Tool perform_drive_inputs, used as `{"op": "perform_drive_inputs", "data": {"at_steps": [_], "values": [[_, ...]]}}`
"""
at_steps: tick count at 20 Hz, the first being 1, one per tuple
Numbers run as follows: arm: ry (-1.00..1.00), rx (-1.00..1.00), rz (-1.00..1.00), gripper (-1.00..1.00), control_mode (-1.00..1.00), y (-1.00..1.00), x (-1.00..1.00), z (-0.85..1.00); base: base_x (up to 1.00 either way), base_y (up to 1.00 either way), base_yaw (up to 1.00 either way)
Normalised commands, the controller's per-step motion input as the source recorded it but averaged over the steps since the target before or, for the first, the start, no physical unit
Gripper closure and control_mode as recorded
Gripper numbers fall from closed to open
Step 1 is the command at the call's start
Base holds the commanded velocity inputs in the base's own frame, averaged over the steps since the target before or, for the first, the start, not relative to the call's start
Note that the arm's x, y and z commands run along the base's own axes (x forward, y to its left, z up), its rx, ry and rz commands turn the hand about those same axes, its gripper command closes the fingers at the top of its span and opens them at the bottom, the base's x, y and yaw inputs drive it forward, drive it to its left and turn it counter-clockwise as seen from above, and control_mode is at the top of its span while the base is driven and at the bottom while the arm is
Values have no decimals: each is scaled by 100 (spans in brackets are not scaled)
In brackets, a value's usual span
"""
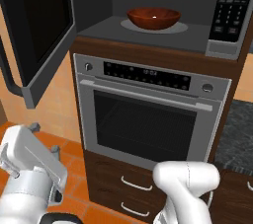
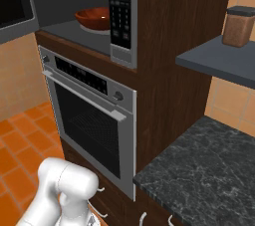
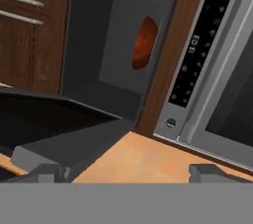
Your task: Open the microwave, place the bowl with waffle inside the microwave, then close the microwave door and turn it on.
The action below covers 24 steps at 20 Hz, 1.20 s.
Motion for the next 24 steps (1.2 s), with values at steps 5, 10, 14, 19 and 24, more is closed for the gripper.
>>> {"op": "perform_drive_inputs", "data": {"at_steps": [5, 10, 14, 19, 24], "values": [[-1, 0, 0, -100, -100, 73, 42, -11, 0, 0, 0], [0, 4, 0, -100, -100, 61, 47, -23, 0, 0, 0], [-1, 3, 0, -100, -100, 50, 52, -19, 0, 0, 0], [-3, 0, 0, -100, -100, 30, 62, 0, 0, 0, 0], [-1, 0, 0, -100, -100, 38, 70, -3, 0, 0, 0]]}}
